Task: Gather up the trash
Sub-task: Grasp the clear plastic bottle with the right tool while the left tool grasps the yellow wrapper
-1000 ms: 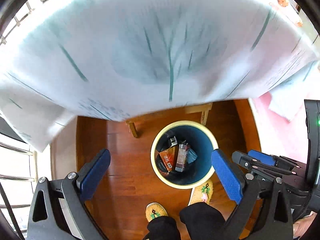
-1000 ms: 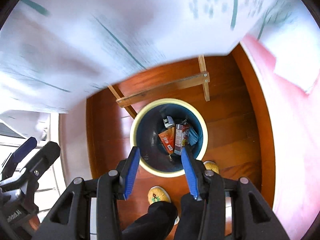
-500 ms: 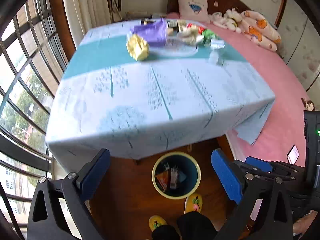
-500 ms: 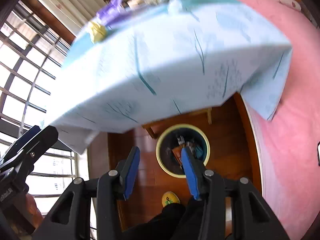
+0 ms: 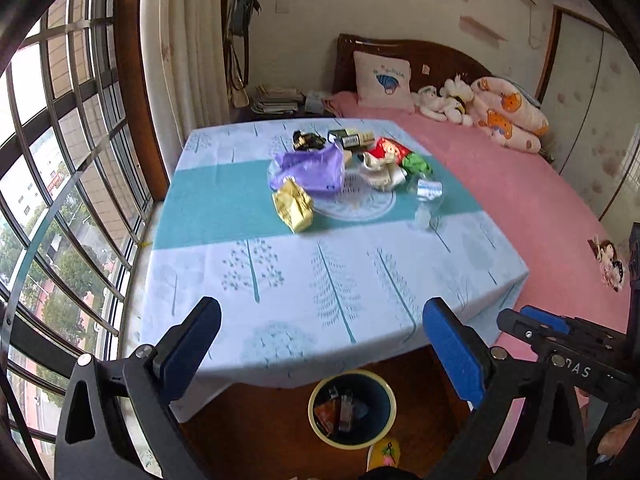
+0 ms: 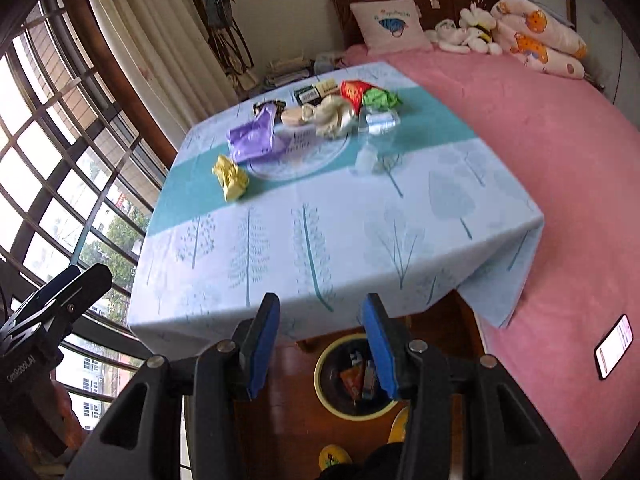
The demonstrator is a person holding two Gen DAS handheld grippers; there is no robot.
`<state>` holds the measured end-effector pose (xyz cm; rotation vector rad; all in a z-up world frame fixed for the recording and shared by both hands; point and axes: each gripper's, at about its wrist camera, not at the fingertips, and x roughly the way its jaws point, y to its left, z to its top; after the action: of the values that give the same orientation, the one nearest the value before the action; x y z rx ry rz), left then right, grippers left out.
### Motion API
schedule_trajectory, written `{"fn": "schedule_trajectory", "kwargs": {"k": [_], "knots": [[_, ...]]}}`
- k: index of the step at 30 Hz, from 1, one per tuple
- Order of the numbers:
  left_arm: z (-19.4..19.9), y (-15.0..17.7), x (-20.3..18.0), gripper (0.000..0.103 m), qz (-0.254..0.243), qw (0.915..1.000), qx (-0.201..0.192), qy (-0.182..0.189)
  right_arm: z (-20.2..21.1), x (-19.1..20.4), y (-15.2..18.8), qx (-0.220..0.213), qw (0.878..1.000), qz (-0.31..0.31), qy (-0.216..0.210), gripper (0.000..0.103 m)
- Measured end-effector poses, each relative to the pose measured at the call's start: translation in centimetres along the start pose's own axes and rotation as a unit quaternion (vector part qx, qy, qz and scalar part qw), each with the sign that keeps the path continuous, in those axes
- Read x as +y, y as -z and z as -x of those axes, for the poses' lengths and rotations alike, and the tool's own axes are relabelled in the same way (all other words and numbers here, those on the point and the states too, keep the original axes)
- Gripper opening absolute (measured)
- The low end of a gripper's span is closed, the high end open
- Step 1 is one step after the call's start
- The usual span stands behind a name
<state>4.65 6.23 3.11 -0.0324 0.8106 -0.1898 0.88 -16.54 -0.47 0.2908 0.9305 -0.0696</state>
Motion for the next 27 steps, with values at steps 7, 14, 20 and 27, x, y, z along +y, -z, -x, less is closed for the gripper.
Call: {"fn": "schedule_trajectory", "kwargs": {"k": [7,14,20,27], "knots": [[-1.6,-2.7,1.2,0.1,0.022,0.9997,-0.011,0.008,0.0,0.1,-3.2,-0.025,1.0,0.012,0.0,0.044],[-6.0,-5.4,0.7,0.1,0.032,0.9994,0.004,-0.012,-3.7,-2.0,-7.7,-0.021,1.0,0.015,-0.005,0.044],[-12.1,-8.2,0.3,0.1,0.076,0.9948,0.052,-0.043,-9.1,-5.5,-13.2,0.021,1.0,0.016,-0.016,0.044],[-19.8,-10.7,0.8,0.1,0.152,0.9782,0.115,-0.082,-15.7,-9.4,-18.4,0.069,0.997,0.02,-0.039,0.044]]}}
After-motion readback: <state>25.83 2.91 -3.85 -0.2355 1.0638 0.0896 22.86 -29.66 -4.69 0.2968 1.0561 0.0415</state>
